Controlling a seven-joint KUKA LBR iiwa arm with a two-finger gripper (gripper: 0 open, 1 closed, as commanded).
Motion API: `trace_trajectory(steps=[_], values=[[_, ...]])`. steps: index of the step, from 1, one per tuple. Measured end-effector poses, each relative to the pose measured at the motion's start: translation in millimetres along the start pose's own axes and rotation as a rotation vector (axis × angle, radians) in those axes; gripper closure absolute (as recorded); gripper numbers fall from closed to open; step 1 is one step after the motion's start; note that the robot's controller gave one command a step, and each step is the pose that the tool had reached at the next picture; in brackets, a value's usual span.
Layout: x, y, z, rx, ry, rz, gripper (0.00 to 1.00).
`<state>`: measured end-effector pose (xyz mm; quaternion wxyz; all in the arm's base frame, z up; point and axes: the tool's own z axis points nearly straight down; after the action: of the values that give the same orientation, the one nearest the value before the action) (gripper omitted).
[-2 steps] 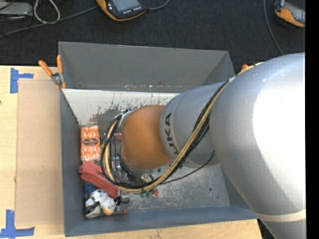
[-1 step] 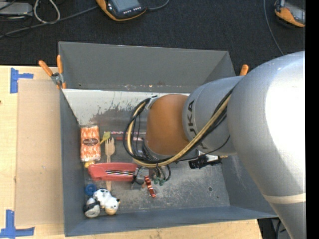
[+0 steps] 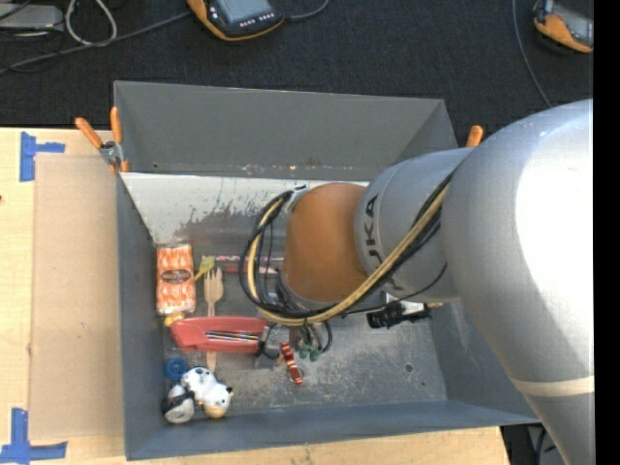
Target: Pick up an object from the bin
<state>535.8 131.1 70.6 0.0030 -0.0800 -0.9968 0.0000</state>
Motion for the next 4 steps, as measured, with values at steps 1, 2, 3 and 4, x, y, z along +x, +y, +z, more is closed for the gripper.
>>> trace_trajectory(steps=[1,2,3,4], values=[[2.5,1,-67,0.002,0.007,-0.025,1.00],[1.3,-2,-120,0.003,0.009,-0.041,1.00],[-21.6,-2,1,0.001,0.008,-0.126,0.00],[-24.9,-2,-3,0.000,-0.002,-0.123,1.00]])
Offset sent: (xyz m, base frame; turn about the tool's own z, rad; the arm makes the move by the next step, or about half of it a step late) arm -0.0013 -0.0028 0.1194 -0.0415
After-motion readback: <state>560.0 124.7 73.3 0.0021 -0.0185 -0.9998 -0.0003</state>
